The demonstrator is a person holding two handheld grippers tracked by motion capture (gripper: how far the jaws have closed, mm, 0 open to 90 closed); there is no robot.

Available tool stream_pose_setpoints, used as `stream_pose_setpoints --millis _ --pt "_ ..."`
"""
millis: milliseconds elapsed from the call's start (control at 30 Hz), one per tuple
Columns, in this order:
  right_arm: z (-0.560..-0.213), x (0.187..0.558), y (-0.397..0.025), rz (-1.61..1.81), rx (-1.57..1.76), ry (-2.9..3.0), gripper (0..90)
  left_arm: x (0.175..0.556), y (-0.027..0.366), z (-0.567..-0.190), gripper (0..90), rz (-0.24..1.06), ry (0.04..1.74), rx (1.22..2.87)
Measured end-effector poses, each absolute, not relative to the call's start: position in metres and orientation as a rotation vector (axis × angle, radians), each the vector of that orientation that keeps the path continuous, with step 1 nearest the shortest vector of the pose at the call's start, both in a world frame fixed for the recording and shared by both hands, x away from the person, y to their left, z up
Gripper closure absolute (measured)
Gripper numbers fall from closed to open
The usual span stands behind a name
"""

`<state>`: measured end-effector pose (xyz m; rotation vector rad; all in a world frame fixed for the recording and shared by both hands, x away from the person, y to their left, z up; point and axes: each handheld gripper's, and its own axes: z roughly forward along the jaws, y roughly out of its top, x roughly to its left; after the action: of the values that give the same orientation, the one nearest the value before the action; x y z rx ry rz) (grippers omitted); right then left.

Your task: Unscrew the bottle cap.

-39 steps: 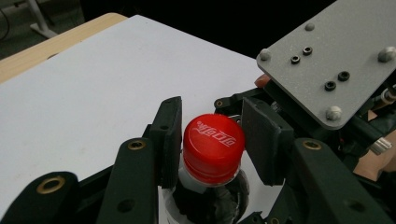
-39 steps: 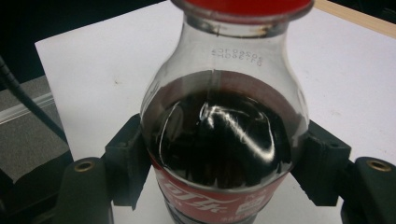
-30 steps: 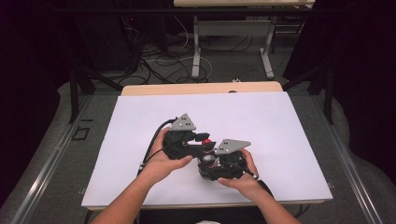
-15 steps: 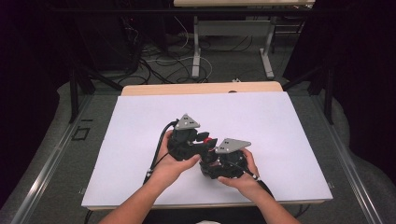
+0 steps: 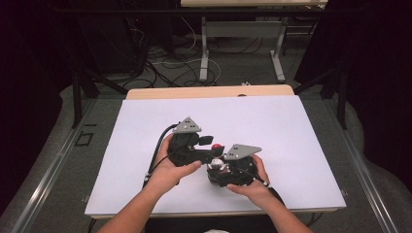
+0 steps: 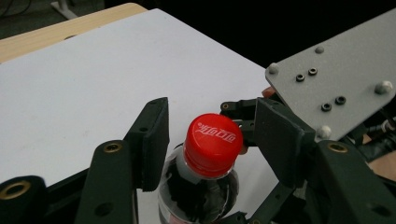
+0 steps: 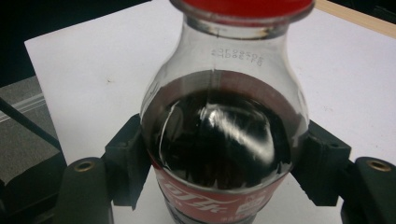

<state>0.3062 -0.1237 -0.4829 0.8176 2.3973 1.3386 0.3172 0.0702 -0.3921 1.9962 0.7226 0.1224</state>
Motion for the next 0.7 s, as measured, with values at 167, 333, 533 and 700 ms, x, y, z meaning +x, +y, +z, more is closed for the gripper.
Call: stream_pose_setpoints --millis 167,333,533,700 --pt "-0.4825 0.3049 -0.1227 1.341 0.798 2.408 29.6 0.3192 0.0732 -0.3961 47.1 0.133 0.675 2.047" --pt "-0.4821 0.3042 -0.1224 1.333 0.795 2.434 29.6 0.3241 0.0749 -0.3993 50.1 0.1 0.655 2.025" --pt "-0.4835 0.3038 -0.1216 1.336 0.79 2.428 29.6 0.3257 0.0734 -0.4005 60.0 0.066 0.614 2.033" --pt "-0.484 0.3042 -0.1224 1.332 0.795 2.424 29.6 0.3224 0.0676 -0.4002 61.2 0.113 0.608 2.036"
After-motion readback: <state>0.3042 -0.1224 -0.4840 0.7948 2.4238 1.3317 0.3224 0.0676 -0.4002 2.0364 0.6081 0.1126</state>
